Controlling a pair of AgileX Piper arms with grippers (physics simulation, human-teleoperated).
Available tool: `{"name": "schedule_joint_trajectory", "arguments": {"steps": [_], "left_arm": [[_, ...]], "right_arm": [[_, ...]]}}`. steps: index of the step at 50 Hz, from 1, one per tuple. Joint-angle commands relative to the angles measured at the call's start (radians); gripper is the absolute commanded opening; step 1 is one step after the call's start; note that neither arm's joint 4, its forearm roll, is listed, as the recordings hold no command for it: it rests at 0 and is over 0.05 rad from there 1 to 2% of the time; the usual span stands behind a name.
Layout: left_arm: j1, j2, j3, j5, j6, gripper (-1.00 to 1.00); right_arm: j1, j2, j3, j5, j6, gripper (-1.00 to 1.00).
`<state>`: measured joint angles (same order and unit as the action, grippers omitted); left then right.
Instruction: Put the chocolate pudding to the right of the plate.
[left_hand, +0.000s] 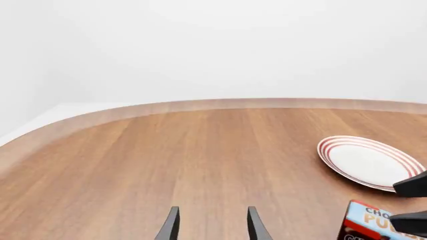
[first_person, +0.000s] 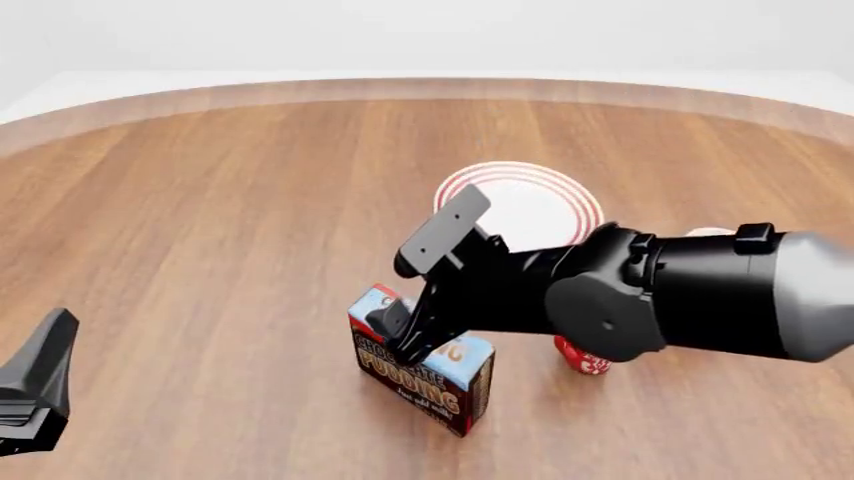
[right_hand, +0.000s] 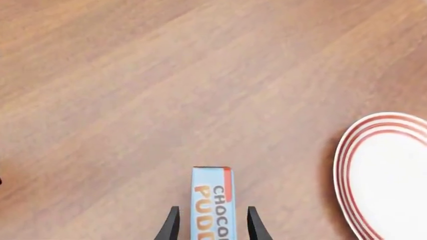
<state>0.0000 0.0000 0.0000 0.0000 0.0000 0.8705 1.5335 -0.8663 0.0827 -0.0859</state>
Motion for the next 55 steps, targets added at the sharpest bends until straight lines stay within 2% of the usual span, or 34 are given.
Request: {"name": "schedule_joint_trajectory", "arguments": {"steps": [1, 26, 55], "left_arm": [[0.0, 0.0, 0.0, 0.0, 0.0, 1.0], [0.0, 0.0, 0.0, 0.0, 0.0, 1.0], [0.0, 0.0, 0.0, 0.0, 0.0, 1.0]], "right_arm": [[0.003, 0.022, 0.01, -0.021, 0.022, 1.0], [0.0, 0.099, 0.017, -0.065, 0.057, 1.0], [0.015, 0.19, 0.019, -0.11, 0.131, 1.0]]}}
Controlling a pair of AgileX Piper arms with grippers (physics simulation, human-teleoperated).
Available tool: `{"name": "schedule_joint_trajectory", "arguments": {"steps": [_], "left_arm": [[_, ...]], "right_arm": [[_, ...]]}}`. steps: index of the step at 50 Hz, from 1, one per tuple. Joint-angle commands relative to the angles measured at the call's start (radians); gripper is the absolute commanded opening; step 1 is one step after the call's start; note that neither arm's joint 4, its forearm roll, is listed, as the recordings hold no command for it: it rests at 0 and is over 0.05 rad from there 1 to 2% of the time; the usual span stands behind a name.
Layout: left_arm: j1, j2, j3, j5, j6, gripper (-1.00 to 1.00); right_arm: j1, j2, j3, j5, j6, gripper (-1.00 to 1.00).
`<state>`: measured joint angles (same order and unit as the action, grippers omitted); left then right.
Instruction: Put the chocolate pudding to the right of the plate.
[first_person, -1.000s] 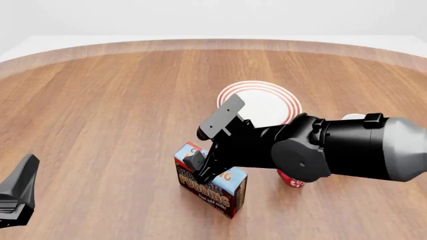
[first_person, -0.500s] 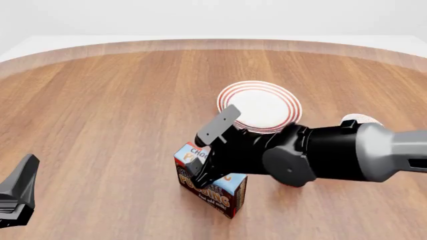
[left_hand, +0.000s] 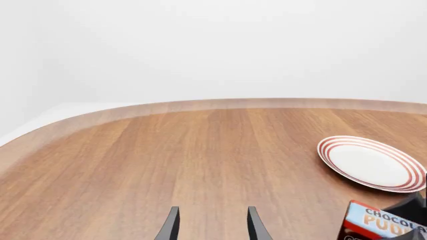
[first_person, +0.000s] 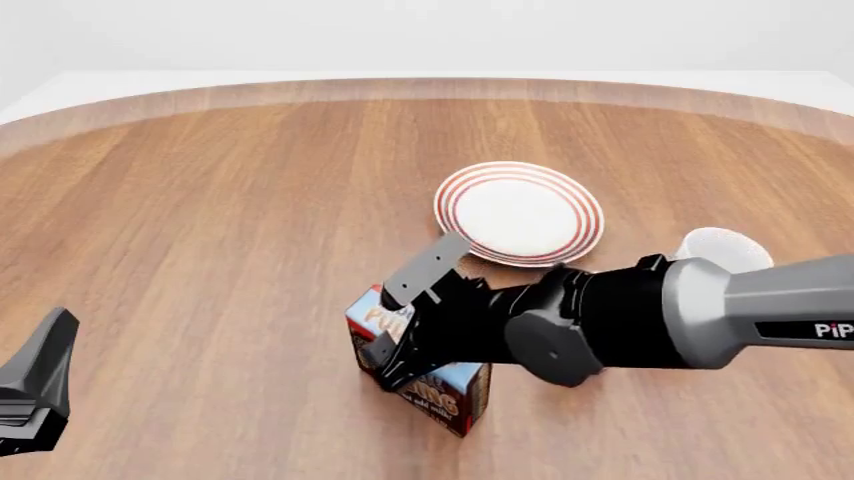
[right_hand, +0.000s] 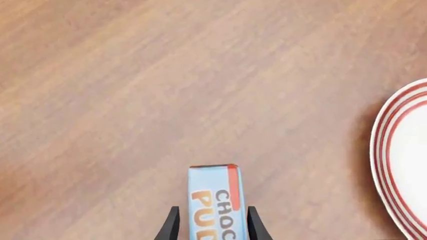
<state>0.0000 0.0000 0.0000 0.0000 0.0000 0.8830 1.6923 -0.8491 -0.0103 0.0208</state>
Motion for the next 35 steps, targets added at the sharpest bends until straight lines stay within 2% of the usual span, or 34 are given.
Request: {"name": "schedule_joint_trajectory", "arguments": {"steps": [1, 2, 20, 27, 33, 34, 35], "left_arm": [[0.0, 0.0, 0.0, 0.0, 0.0, 1.0], [0.0, 0.0, 0.0, 0.0, 0.0, 1.0], [0.0, 0.0, 0.0, 0.0, 0.0, 1.0], [0.0, 0.0, 0.0, 0.0, 0.0, 1.0], [0.0, 0.0, 0.0, 0.0, 0.0, 1.0], [0.0, 0.0, 0.0, 0.0, 0.0, 1.0], [0.0, 0.0, 0.0, 0.0, 0.0, 1.0]], "right_arm": [[0.011, 0.033, 0.003, -0.018, 0.031, 1.0], [-0.015, 0.001, 0.023, -0.034, 0.014, -1.0], [-0.008, 0.009, 0.028, -0.036, 0.018, -1.0], [-0.023, -0.064, -0.002, 0.029, -0.031, -1.0], [-0.066, -0.206, -0.069, 0.144, -0.112, -1.0], [-0.084, -0.248, -0.113, 0.192, -0.129, -1.0], [-0.084, -0.248, -0.113, 0.192, -0.129, -1.0]]}}
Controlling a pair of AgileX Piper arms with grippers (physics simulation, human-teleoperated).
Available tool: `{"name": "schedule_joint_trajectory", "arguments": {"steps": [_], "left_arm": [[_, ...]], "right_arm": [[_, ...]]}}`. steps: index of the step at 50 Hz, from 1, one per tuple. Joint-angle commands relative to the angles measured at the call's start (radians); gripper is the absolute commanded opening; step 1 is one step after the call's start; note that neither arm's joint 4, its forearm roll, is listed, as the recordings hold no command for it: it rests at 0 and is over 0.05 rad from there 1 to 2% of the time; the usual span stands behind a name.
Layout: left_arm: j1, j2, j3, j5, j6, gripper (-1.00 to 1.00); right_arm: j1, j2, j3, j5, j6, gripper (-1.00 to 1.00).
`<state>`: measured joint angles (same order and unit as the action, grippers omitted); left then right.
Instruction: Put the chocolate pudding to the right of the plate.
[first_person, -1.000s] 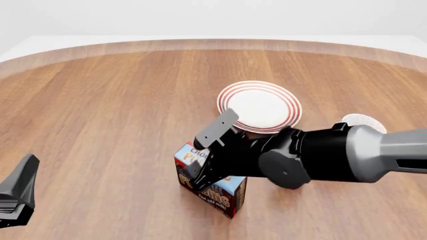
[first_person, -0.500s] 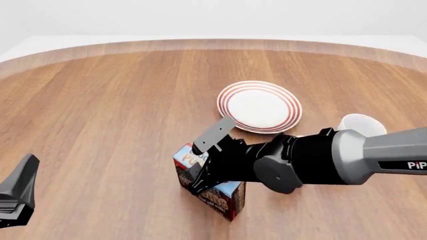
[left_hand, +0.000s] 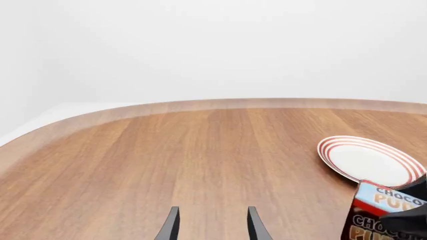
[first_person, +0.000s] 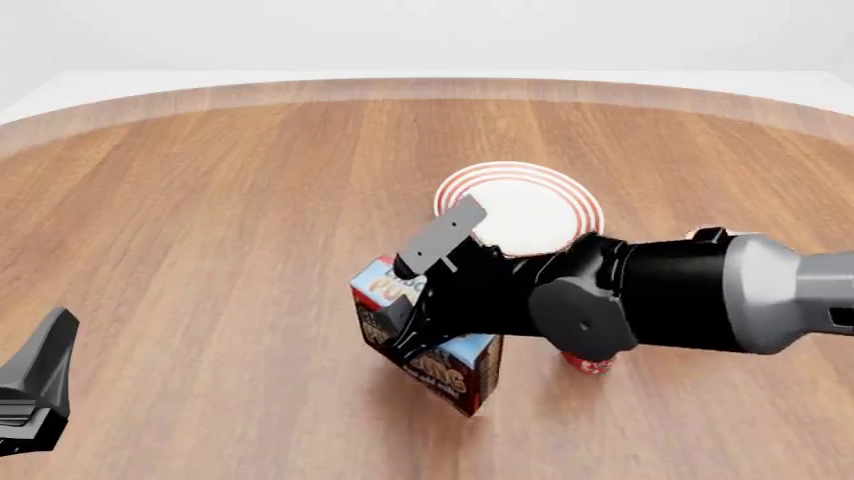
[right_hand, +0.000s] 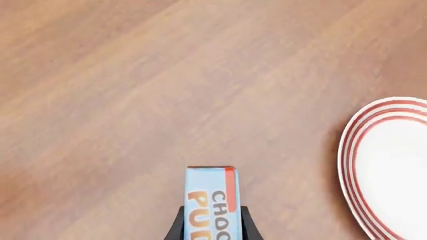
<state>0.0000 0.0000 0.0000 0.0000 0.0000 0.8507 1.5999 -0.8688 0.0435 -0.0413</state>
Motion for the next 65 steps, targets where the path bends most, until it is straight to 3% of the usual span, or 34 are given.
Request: {"name": "schedule_joint_trajectory", "arguments": {"steps": [1, 6, 8, 10, 14, 18, 25, 27, 31, 32, 36, 37, 44, 55, 65], "left_arm": [[0.0, 0.0, 0.0, 0.0, 0.0, 1.0], [0.0, 0.0, 0.0, 0.0, 0.0, 1.0], [0.0, 0.0, 0.0, 0.0, 0.0, 1.0], [0.0, 0.0, 0.0, 0.0, 0.0, 1.0], [0.0, 0.0, 0.0, 0.0, 0.0, 1.0], [0.0, 0.0, 0.0, 0.0, 0.0, 1.0], [0.0, 0.0, 0.0, 0.0, 0.0, 1.0], [0.0, 0.0, 0.0, 0.0, 0.0, 1.0], [0.0, 0.0, 0.0, 0.0, 0.0, 1.0], [0.0, 0.0, 0.0, 0.0, 0.0, 1.0], [0.0, 0.0, 0.0, 0.0, 0.0, 1.0], [0.0, 0.0, 0.0, 0.0, 0.0, 1.0], [0.0, 0.0, 0.0, 0.0, 0.0, 1.0], [0.0, 0.0, 0.0, 0.0, 0.0, 1.0], [0.0, 0.0, 0.0, 0.0, 0.0, 1.0]], "right_arm": [[-0.07, -0.2, -0.141, 0.181, -0.079, -1.0], [-0.101, -0.255, -0.267, 0.271, -0.117, -1.0], [-0.118, -0.284, -0.347, 0.322, -0.157, -1.0], [-0.132, -0.307, -0.415, 0.367, -0.155, -1.0], [-0.219, -0.339, -0.594, 0.472, -0.21, -1.0], [-0.295, -0.299, -0.83, 0.568, -0.182, -1.0], [-0.405, -0.083, -1.288, 0.742, -0.153, -1.0], [-0.467, 0.047, -1.522, 0.837, -0.113, -1.0], [-0.537, 0.24, -1.857, 0.979, -0.087, -1.0], [-0.554, 0.288, -1.923, 1.008, -0.054, -1.0], [-0.654, 0.354, -1.962, 0.985, -0.046, -1.0], [-0.692, 0.383, -1.961, 0.974, -0.021, -1.0], [-0.819, 0.453, -1.96, 0.942, -0.016, -1.0], [-0.944, 0.56, -1.96, 0.924, -0.037, -1.0], [-1.008, 0.641, -1.96, 0.909, -0.07, -1.0]]}}
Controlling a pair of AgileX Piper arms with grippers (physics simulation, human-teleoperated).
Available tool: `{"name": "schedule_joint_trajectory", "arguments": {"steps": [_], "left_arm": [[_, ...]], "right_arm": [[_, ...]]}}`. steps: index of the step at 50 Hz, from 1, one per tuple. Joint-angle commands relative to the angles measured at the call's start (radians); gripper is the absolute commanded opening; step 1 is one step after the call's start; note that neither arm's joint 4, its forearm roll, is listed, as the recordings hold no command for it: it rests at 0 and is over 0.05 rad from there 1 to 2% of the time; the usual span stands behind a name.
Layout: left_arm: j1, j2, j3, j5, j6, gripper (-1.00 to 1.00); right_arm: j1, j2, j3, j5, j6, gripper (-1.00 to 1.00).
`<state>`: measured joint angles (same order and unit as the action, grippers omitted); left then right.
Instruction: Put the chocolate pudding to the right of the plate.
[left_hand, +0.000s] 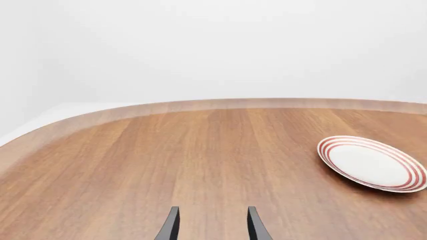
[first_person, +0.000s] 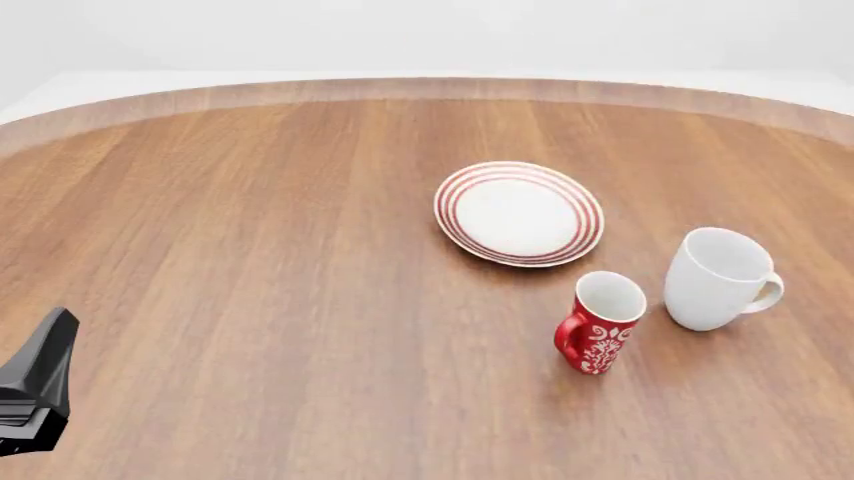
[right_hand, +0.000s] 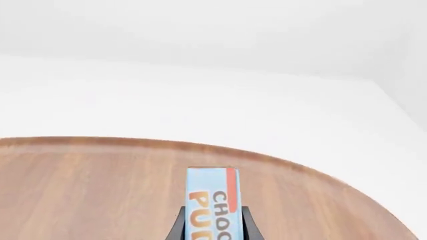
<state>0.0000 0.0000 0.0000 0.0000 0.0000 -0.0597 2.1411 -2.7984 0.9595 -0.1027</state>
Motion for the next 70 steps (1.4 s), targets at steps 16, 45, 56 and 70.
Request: {"name": "schedule_joint_trajectory", "arguments": {"steps": [16, 45, 56, 70], "left_arm": [[0.0, 0.0, 0.0, 0.0, 0.0, 1.0], [0.0, 0.0, 0.0, 0.0, 0.0, 1.0], [0.0, 0.0, 0.0, 0.0, 0.0, 1.0], [0.0, 0.0, 0.0, 0.0, 0.0, 1.0]], "right_arm": [[-0.125, 0.215, -0.031, -0.015, -0.049, -1.0], [-0.115, 0.382, -0.02, -0.033, -0.06, -1.0], [-0.112, 0.285, 0.282, -0.189, -0.063, -1.0], [-0.104, 0.292, 0.379, -0.241, -0.058, -1.0]]}}
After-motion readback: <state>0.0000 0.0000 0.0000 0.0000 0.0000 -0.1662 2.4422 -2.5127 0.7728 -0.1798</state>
